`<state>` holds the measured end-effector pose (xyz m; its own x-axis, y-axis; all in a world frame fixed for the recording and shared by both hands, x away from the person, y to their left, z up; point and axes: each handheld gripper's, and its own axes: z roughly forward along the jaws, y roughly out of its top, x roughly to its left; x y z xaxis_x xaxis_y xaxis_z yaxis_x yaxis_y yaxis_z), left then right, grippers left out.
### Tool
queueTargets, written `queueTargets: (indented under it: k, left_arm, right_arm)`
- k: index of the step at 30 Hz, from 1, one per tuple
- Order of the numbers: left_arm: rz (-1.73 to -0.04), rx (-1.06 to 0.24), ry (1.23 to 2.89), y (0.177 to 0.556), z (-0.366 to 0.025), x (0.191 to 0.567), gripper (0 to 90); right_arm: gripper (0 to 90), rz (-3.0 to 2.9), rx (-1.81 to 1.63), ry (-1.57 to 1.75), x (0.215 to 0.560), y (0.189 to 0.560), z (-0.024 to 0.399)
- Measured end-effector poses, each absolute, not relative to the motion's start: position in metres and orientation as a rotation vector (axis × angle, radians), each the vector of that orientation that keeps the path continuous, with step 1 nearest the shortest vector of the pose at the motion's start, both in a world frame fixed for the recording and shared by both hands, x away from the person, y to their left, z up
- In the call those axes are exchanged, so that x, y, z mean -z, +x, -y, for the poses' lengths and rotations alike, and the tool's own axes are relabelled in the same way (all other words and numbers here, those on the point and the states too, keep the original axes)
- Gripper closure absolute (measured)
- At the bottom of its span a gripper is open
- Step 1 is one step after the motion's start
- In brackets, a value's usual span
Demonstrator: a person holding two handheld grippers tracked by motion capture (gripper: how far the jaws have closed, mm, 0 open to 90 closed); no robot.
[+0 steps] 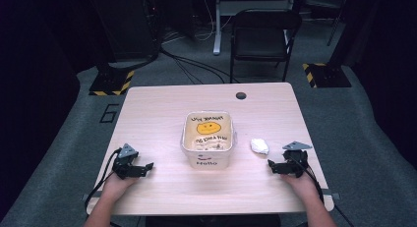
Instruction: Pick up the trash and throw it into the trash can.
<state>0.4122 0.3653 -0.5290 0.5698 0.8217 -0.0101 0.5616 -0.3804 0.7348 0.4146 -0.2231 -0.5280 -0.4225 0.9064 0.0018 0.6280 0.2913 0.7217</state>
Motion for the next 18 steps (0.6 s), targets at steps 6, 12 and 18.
queueTargets:
  k: [6, 12, 18]
  left_arm:
    - [-1.108, -0.475, 2.081, 0.4117, -0.3646, 0.5296, 13.4]
    - [-1.109, -0.477, 2.081, 0.4116, -0.3647, 0.5297, 13.4]
    - [-1.107, -0.470, 2.087, 0.4118, -0.3650, 0.5292, 13.4]
  right_arm:
    - [14.1, -2.128, -0.924, 1.389, 0.5259, 0.4129, 0.2264]
    - [16.3, -2.137, -0.910, 1.405, 0.5238, 0.4131, 0.2260]
    - [24.6, -2.138, -0.897, 1.414, 0.5211, 0.4112, 0.2265]
